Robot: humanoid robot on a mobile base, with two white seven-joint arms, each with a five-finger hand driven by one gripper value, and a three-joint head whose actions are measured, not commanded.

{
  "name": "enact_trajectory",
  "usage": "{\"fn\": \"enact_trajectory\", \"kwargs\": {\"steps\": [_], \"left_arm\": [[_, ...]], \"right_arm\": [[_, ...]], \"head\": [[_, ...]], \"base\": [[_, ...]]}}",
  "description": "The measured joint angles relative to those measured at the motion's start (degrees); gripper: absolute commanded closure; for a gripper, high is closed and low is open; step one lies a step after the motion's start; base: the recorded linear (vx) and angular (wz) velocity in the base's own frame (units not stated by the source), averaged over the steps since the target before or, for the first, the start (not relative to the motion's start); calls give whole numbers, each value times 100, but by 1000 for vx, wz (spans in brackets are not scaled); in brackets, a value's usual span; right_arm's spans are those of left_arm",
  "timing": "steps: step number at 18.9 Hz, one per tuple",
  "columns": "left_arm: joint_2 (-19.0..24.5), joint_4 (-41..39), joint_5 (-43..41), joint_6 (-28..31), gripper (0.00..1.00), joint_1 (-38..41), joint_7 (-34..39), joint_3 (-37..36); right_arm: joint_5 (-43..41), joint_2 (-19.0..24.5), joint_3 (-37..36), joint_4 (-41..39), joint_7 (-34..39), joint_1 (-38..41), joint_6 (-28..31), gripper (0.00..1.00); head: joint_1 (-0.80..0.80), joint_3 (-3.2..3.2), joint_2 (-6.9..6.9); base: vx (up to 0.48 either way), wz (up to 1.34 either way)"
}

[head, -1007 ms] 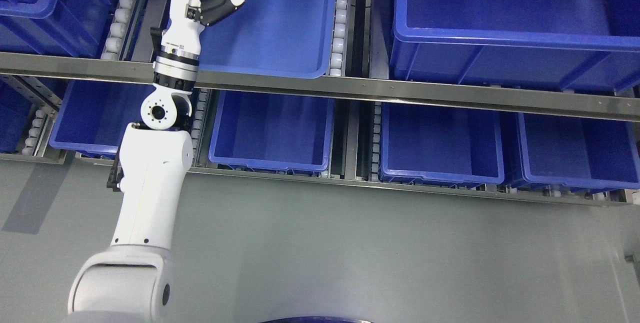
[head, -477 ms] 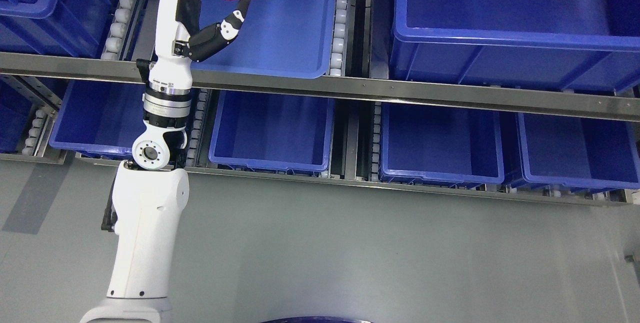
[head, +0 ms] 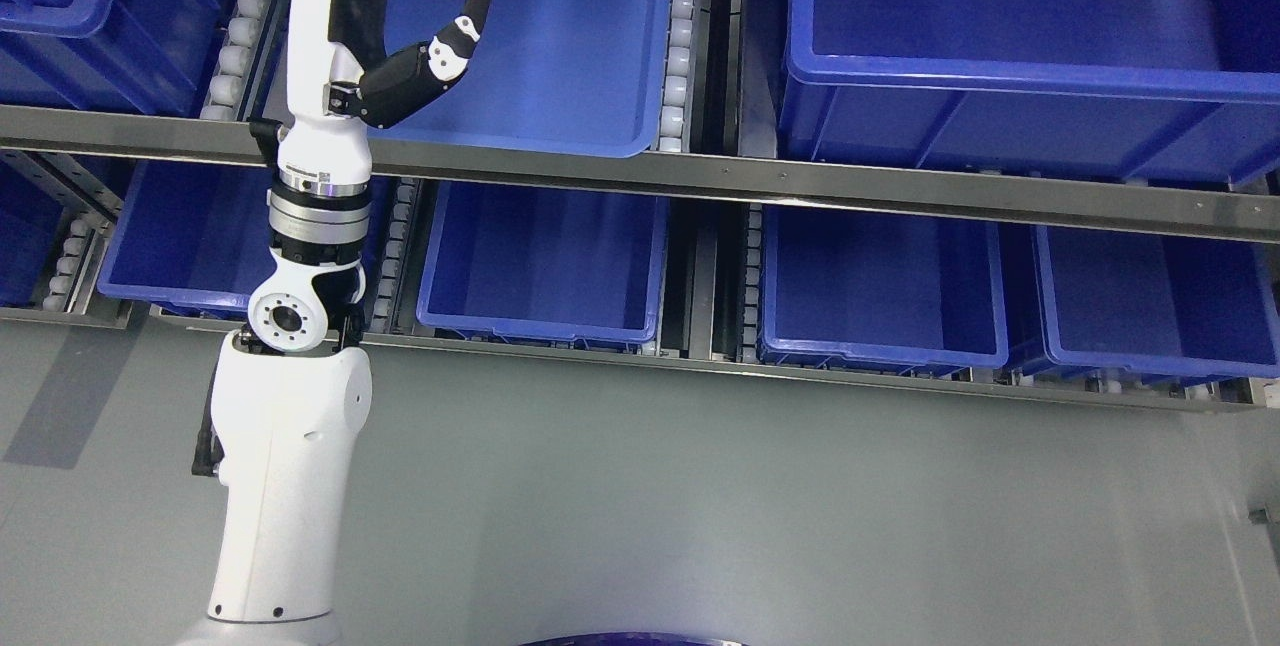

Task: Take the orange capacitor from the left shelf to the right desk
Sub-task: 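Hold the capacitor in the left hand while turning toward the steel table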

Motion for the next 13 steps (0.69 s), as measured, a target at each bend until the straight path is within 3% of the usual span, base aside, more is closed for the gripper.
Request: {"fn": "enact_trajectory", "kwargs": {"steps": [6, 13], "left_arm": [[-2, -231, 2, 41, 99, 27, 2, -4], [-3, -376, 3, 45, 98, 38, 2, -7]], "right_arm": [[0, 0, 0, 0, 0, -1, 0, 0], [0, 0, 0, 0, 0, 0, 0, 0]], "head": [[0, 0, 0], [0, 0, 0]], "base": [[-33, -22], [-165, 32]]}}
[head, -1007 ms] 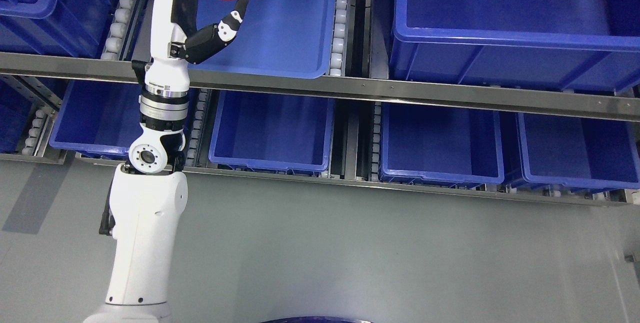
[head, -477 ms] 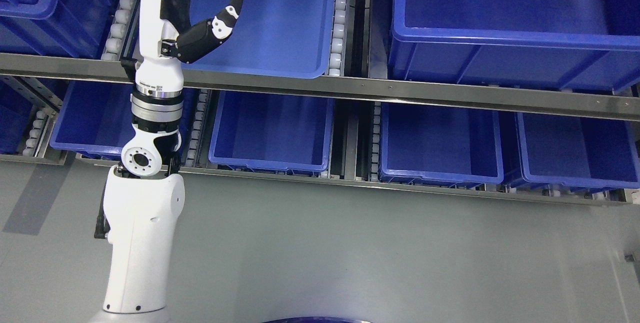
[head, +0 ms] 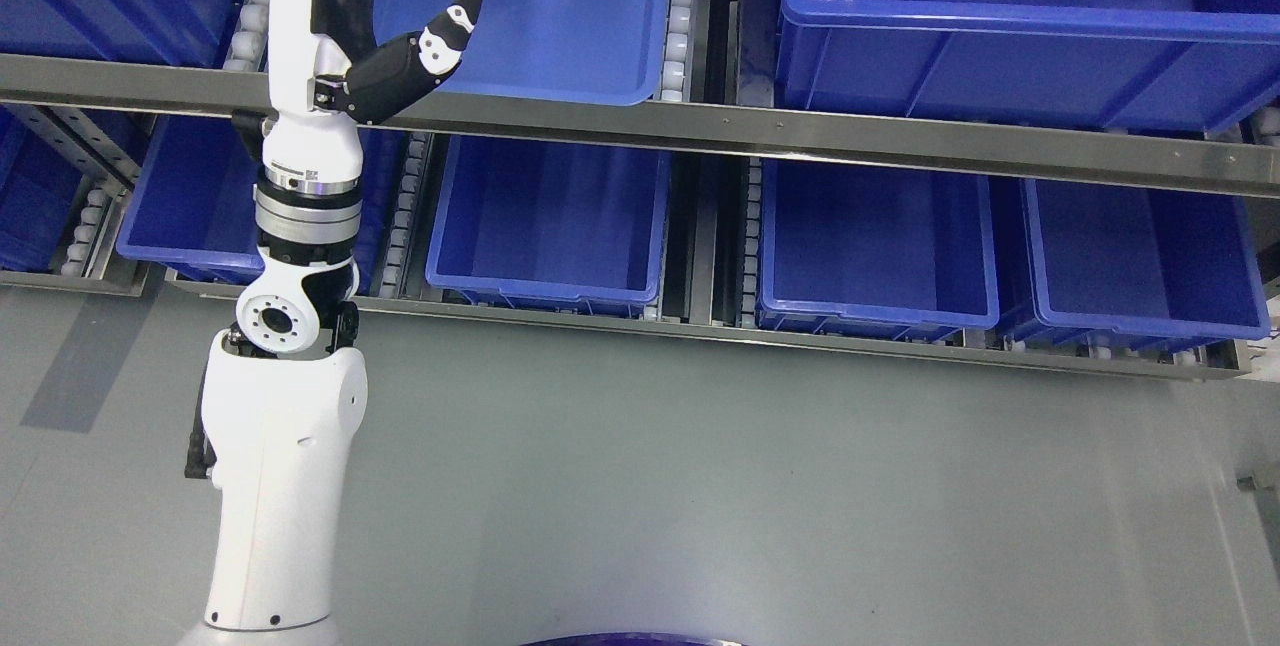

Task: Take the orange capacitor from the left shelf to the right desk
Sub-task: 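Hold the capacitor in the left hand while turning toward the steel table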

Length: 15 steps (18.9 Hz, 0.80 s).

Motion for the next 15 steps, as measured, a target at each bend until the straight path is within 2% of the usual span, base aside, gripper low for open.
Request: {"fn": "enact_trajectory", "kwargs": {"steps": [7, 15], "left_arm": [[-1, -69, 0, 3, 98, 2, 0, -3], [-1, -112, 0, 5, 98, -2, 0, -3]], "right_arm": [[0, 0, 0, 0, -1, 0, 0, 0], [0, 0, 0, 0, -24, 0, 1, 0]], "head": [[0, 0, 0], [0, 0, 0]], "base": [[-49, -78], [-27, -404]]}}
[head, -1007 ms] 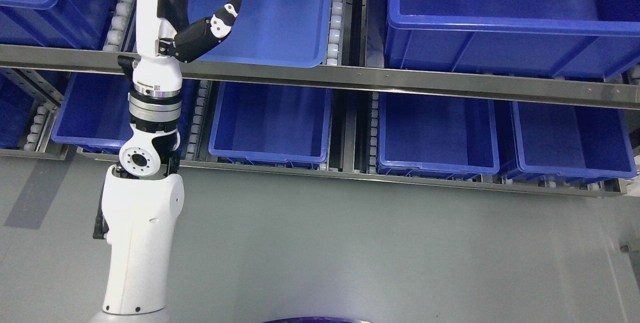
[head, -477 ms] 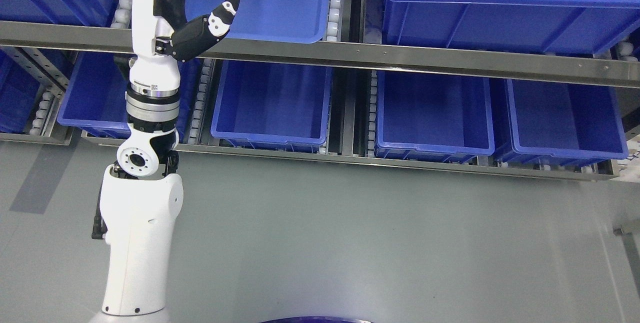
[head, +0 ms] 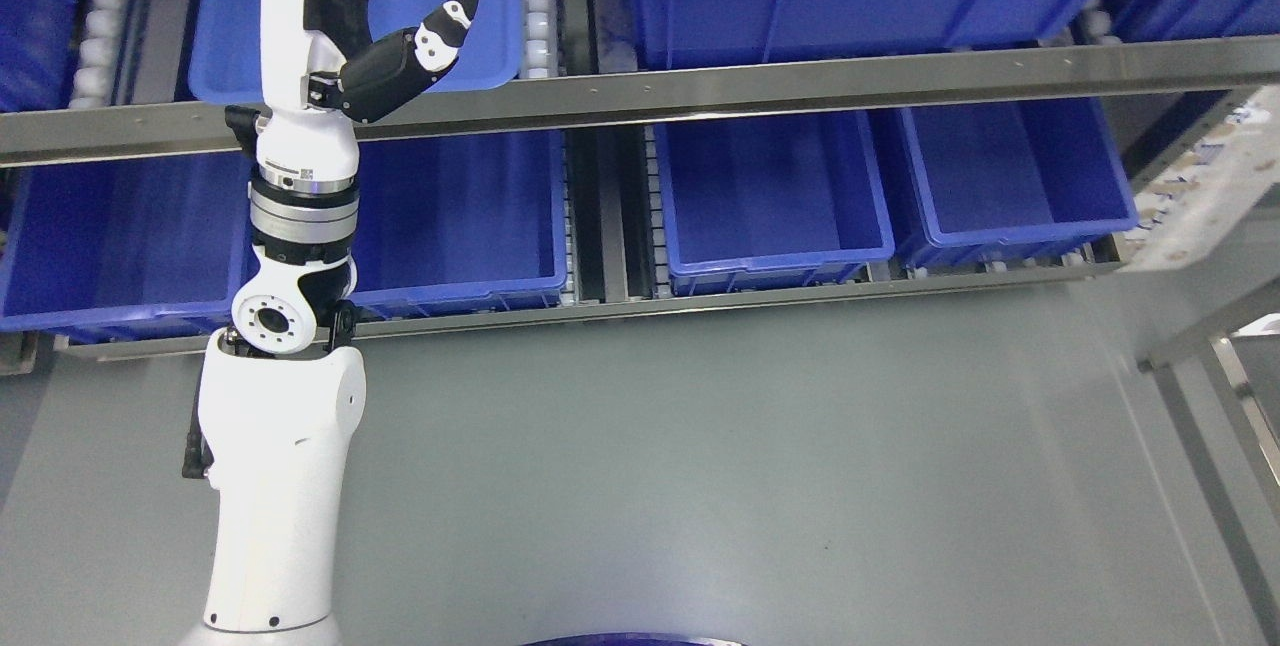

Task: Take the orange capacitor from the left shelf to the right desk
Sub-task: 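Hold the capacitor in the left hand while turning toward the steel table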

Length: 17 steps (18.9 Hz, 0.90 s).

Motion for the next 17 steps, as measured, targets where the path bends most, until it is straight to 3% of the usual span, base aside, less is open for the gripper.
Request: {"fn": "enact_trajectory", "kwargs": {"steps": [8, 17], "left_arm": [[0, -17, 0, 13, 98, -42, -6, -1], [0, -20, 0, 22, 98, -59, -7, -3]], "right_arm": [[0, 0, 0, 0, 24, 3, 0, 0], [0, 0, 0, 0, 31, 2, 0, 0]], "head": [[0, 0, 0], [0, 0, 0]], "base": [[-20, -899], [121, -804]]}}
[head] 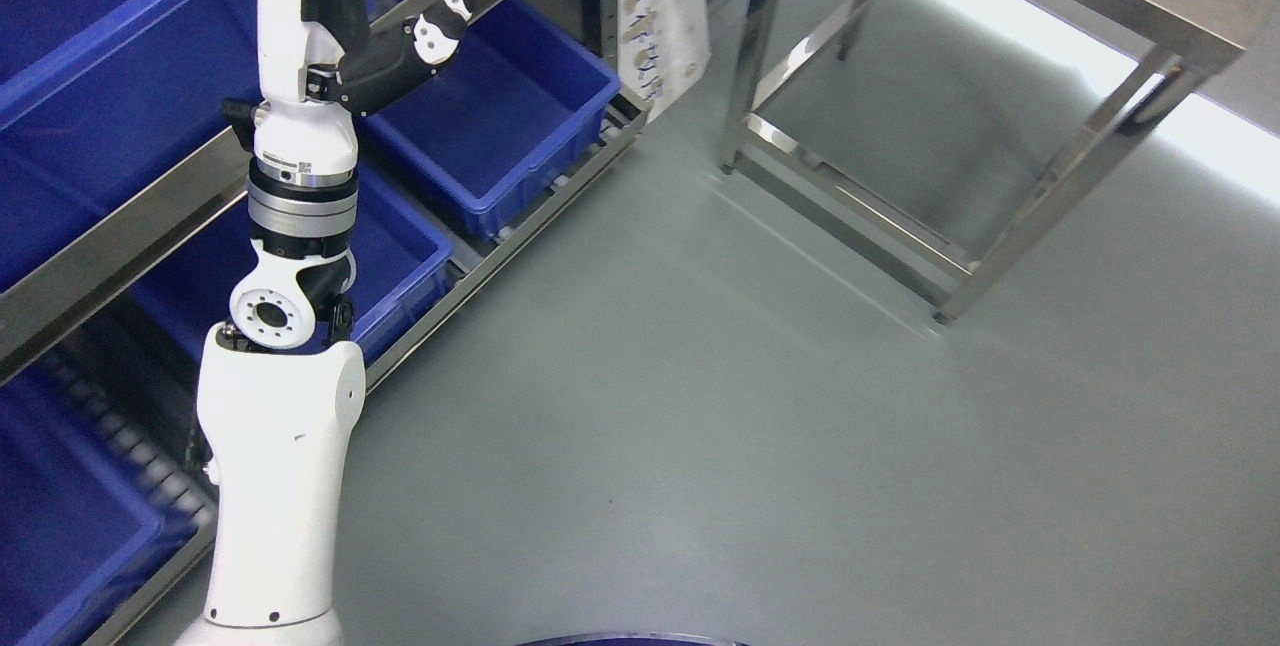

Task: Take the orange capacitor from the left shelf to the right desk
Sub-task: 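Hold the capacitor in the left hand while turning toward the steel table, then lower the held capacitor into the red tray with the left hand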

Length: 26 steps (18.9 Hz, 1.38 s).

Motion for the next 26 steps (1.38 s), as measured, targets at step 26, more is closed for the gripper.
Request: {"fn": "enact_trajectory", "kwargs": {"steps": [26], "left_arm": [[0, 25, -8, 368, 97, -314, 194, -568]], "right_arm": [[0, 0, 0, 0, -2, -2, 19, 0]], "head": [[0, 0, 2]], "base": [[300, -317]]}}
